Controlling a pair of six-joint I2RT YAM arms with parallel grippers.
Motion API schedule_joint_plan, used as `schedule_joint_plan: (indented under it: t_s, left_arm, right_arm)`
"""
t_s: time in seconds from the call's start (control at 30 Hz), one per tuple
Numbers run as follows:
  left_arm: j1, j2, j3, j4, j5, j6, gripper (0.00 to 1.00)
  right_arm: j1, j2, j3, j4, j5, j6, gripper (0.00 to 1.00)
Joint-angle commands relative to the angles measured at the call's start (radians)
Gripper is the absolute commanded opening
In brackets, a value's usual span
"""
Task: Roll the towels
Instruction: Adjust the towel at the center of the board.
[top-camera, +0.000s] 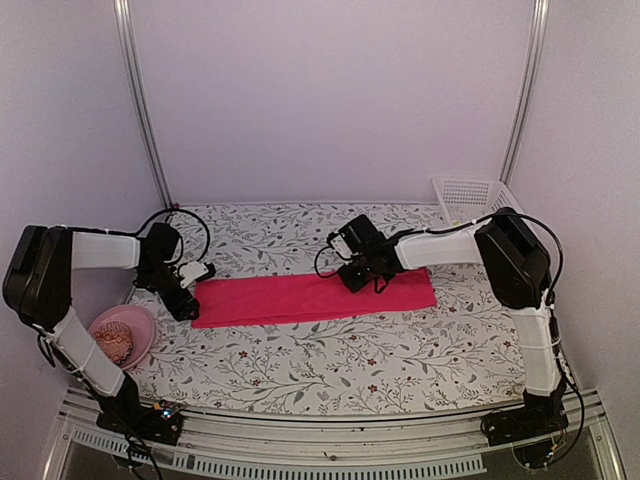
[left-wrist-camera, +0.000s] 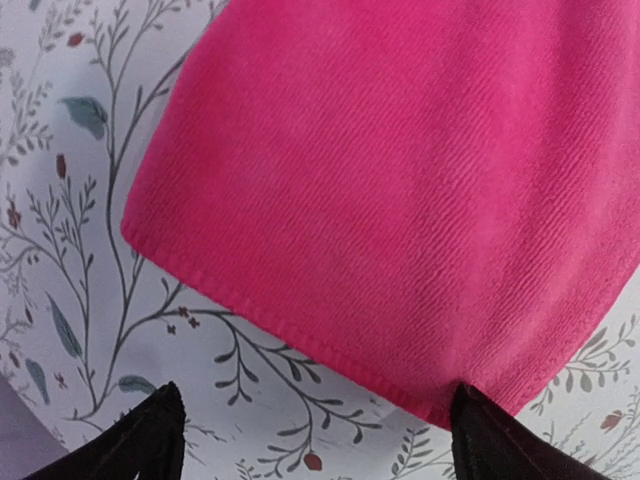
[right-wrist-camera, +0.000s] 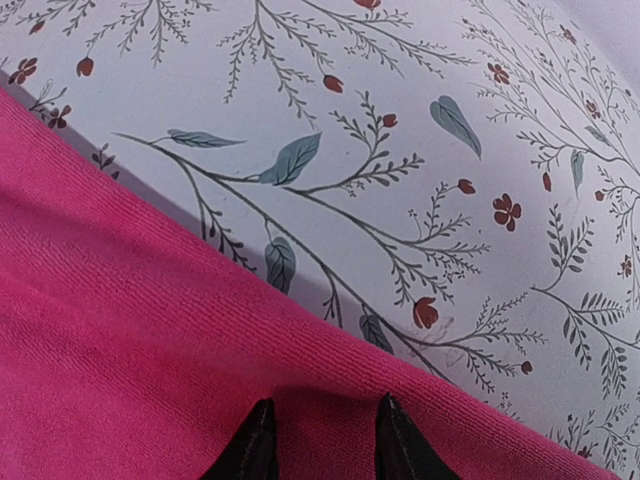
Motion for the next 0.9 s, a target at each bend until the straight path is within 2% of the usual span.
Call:
schedule_joint_plan:
  t_s: [0.0,0.2,0.37,0.6,0.87]
  left_arm:
    - [0.01,-0.066,0.082,-0.151,0.02,0.009,0.97]
    - [0.014,-0.075,0.202,-0.136,0.1,-0.045,0.97]
    - [0.013,0.013,0.227,-0.017,0.124,-0.12,0.97]
    - [0.011,0.136,0.221,0.084,0.152,-0.158,0.97]
    - [0.011,0.128,0.185,0.124,0.116,-0.147,0.97]
  right_arm:
    - [0.013,-0.1,-0.013,-0.04,-0.073,-0.029,0.35]
    - [0.101,-0.148,0.001,-0.041,-0.152,-0.126,0.34]
    - [0.158,-0.108,0.029,-0.03,-0.285,-0.228,0.21]
    - [0.206,-0.027,0.06,0.015,-0.355,-0.275,0.21]
    - [0.221,0.045,0.115,0.053,-0.379,-0.271,0.23]
